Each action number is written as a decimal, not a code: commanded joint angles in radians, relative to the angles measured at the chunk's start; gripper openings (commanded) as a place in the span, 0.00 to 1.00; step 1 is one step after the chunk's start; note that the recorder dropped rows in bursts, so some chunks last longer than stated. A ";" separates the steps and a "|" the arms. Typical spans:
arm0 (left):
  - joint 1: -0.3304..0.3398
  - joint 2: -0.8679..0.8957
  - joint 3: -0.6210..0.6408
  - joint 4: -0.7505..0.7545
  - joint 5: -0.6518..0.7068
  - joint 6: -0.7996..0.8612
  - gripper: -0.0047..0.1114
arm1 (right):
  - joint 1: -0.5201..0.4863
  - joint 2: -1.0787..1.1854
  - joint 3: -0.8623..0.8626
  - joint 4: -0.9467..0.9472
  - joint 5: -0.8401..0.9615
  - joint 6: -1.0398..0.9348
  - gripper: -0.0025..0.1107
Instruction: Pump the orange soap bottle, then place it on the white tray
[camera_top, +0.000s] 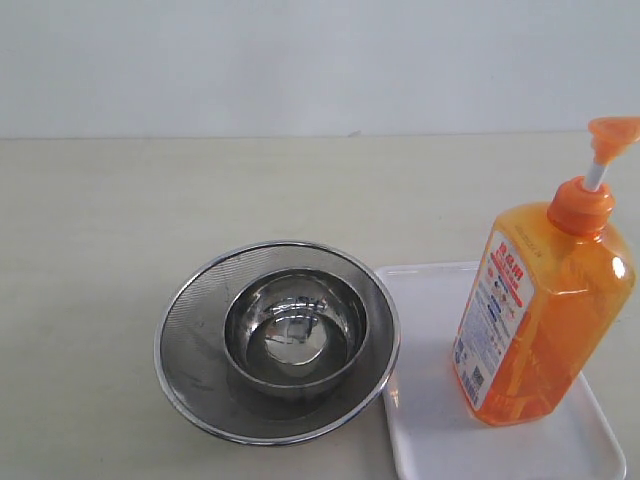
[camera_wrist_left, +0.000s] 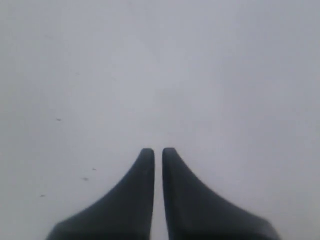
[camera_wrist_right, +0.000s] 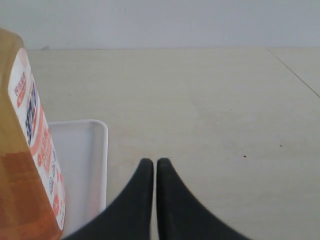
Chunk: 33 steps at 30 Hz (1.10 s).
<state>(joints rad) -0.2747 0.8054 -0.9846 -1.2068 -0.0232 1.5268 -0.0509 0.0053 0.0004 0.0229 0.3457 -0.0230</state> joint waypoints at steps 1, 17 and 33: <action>0.007 -0.249 0.145 -0.045 -0.101 -0.033 0.08 | 0.002 -0.005 0.000 -0.007 0.000 -0.001 0.02; 0.093 -0.805 0.761 -0.454 -0.085 -0.033 0.08 | 0.002 -0.005 0.000 -0.007 -0.002 -0.001 0.02; 0.093 -0.805 0.870 -0.448 0.136 -0.763 0.08 | 0.002 -0.005 0.000 -0.007 -0.002 -0.001 0.02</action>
<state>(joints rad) -0.1852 0.0026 -0.1191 -1.6605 0.0756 1.1162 -0.0509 0.0053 0.0004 0.0229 0.3500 -0.0230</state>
